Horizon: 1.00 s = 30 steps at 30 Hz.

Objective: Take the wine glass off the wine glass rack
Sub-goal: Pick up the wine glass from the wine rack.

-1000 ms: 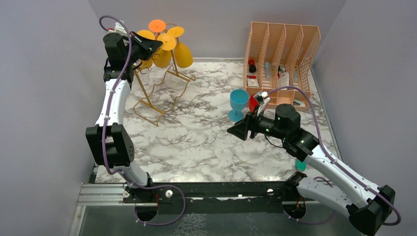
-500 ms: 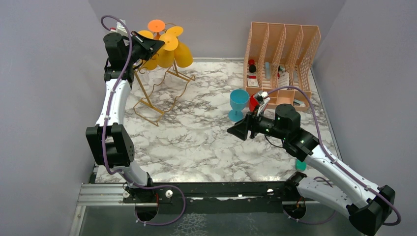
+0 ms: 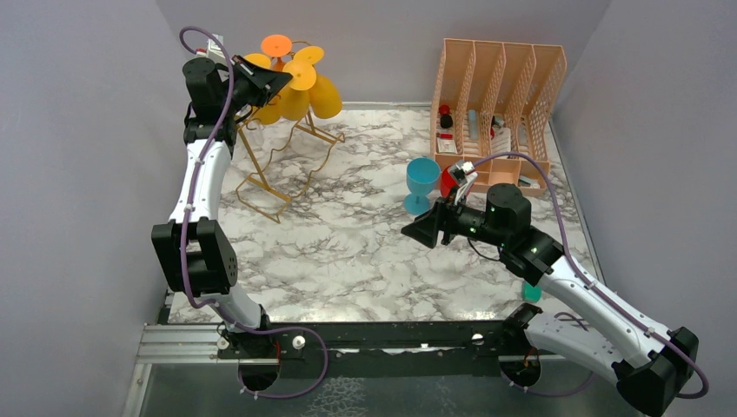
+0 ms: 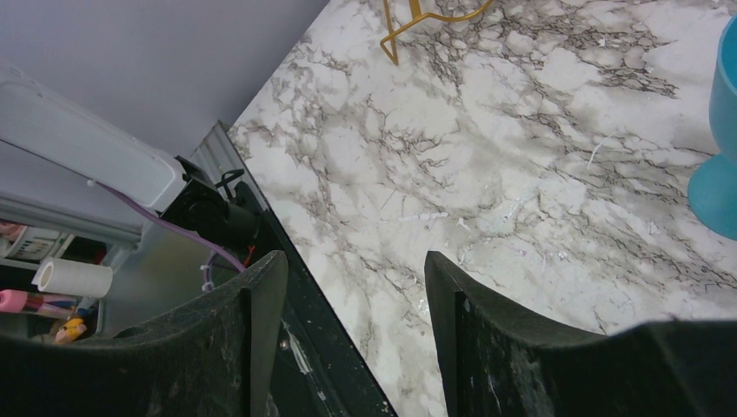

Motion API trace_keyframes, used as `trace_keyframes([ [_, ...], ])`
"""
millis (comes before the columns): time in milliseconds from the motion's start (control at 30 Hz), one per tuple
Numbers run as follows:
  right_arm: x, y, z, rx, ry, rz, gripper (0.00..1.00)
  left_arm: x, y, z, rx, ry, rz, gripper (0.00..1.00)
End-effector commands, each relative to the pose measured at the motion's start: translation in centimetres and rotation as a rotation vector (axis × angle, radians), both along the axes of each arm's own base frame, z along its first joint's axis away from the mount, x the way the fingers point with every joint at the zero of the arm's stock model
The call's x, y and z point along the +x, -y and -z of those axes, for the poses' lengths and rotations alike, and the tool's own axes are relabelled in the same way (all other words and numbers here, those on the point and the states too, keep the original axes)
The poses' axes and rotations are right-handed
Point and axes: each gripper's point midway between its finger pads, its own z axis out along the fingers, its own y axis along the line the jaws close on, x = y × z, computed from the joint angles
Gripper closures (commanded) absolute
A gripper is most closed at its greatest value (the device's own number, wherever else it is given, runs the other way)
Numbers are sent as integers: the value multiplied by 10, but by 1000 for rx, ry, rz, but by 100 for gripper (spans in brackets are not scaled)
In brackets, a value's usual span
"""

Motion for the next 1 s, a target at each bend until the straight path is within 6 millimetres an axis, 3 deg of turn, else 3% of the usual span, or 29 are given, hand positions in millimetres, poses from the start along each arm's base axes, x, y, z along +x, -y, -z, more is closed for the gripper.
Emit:
trace_keyframes([
  [0, -1, 0, -4, 12, 2, 6, 37, -15, 5, -30, 18, 94, 36, 100],
  [667, -1, 0, -4, 18, -4, 3, 37, -34, 13, -30, 54, 111, 100, 100],
  [967, -1, 0, -4, 21, 10, 3, 37, -63, 29, -24, 114, 160, 211, 100],
])
